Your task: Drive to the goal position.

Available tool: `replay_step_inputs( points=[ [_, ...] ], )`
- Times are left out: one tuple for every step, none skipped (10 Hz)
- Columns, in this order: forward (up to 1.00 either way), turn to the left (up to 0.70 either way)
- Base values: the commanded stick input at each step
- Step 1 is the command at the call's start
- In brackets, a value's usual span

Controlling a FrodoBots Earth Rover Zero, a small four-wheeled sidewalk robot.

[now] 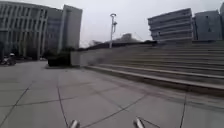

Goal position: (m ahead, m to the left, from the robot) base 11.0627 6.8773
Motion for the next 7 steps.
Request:
replay_step_inputs(
  points=[
    [0.00,1.00],
    [0.00,1.00],
    [0.00,1.00],
    [0.00,1.00],
    [0.00,0.23],
    [0.00,0.00],
    [0.00,0.00]
  ],
)
